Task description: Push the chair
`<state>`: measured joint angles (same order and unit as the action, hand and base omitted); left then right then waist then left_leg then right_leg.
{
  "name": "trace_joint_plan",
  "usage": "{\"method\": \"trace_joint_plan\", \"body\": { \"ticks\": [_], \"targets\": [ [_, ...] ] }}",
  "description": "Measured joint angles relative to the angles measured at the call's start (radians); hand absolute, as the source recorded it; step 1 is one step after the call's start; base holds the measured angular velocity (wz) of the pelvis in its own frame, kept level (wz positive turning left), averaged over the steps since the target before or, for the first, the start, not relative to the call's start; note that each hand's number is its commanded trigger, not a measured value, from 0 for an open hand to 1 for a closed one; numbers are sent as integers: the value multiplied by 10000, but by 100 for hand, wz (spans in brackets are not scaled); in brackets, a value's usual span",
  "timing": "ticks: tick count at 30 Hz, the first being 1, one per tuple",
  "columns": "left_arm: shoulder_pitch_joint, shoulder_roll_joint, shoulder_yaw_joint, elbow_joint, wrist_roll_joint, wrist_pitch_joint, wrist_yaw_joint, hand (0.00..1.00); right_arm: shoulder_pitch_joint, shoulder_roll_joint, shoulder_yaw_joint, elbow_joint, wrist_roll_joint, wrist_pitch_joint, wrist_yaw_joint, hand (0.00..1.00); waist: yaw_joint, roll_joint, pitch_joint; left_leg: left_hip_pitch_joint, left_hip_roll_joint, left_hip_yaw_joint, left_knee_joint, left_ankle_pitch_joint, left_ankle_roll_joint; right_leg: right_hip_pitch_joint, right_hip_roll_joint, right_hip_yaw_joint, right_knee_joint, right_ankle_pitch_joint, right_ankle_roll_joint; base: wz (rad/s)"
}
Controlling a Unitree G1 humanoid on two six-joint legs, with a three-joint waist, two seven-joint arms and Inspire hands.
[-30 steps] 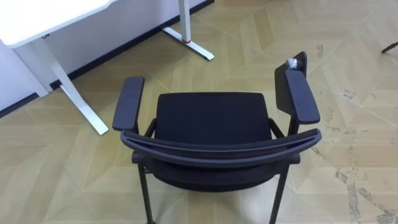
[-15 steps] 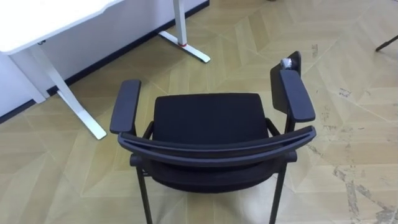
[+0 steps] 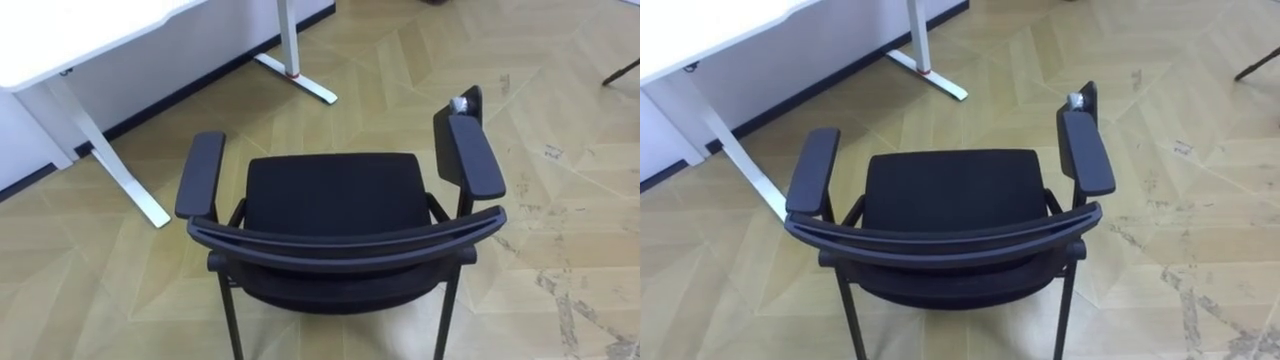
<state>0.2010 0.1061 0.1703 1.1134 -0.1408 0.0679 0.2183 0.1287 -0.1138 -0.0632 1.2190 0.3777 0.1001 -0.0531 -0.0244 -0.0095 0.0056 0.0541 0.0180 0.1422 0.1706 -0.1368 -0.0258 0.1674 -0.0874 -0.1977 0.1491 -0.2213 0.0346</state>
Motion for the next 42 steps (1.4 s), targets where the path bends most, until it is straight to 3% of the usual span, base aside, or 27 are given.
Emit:
{"method": "trace_joint_plan", "body": {
  "ticks": [3,6,10,15,19,20,22,26,29,33,42],
  "targets": [
    [-22,81,548,-197,391,172,629,0,-66,-105,-188,-3,-263,110,-5,0,15,83,-15,9,-1,-43,111,-64,16,46,-9,-14,13,-45,13,3],
    [-252,386,797,-452,647,169,1390,0,-56,-227,-398,-2,-452,126,-5,0,-10,187,-15,-55,6,-82,271,-135,50,79,-5,-58,47,-52,17,4],
    [-471,642,868,-771,952,270,1729,0,-52,-376,-509,-1,-592,253,55,0,-135,352,-47,-75,6,-95,294,-150,58,77,-9,-67,65,-49,20,0],
    [-677,690,1047,-1895,1161,360,2353,0,-24,-608,-978,-7,-769,265,-1,0,-291,564,-45,-86,4,-102,259,-151,52,63,1,-63,108,-45,17,0],
    [-1280,767,1040,-2578,2073,357,2397,0,-58,-691,-985,3,-1087,264,16,0,-248,620,-51,-82,-1,-87,240,-161,38,54,2,-35,103,-49,17,0],
    [-1397,836,1039,-2822,2538,356,2412,0,-119,-696,-994,-7,-1217,243,13,0,-291,694,-86,-88,-2,-88,242,-162,35,57,2,-35,76,-49,16,0],
    [-1547,886,1026,-3385,3474,376,2458,0,-110,-687,-1045,-20,-1263,220,-9,0,-320,684,-80,-112,-10,-114,245,-163,35,59,4,-69,46,-48,17,2],
    [-1570,896,963,-5733,5498,449,2480,0,-120,-700,-1052,-93,-1218,230,0,0,-280,621,-92,-133,-22,-157,251,-165,34,60,-2,-96,28,-48,18,2],
    [-1712,965,720,-6451,6756,462,2504,0,-172,-706,-1028,-99,-1063,207,19,0,-323,618,-91,-120,-28,-162,250,-165,34,73,-5,-82,37,-46,19,0],
    [-1747,1035,237,-6784,7538,504,2468,0,-184,-713,-827,-84,-1096,203,23,0,-448,652,-89,-125,-27,-169,246,-166,33,71,-3,-94,40,-46,18,1],
    [-1713,1183,-1092,-9117,10101,1045,467,0,-270,-673,-761,-71,-1196,209,106,0,-640,646,-42,-620,-89,-388,334,-163,45,-265,-26,-228,22,-45,22,7]
  ]
}}
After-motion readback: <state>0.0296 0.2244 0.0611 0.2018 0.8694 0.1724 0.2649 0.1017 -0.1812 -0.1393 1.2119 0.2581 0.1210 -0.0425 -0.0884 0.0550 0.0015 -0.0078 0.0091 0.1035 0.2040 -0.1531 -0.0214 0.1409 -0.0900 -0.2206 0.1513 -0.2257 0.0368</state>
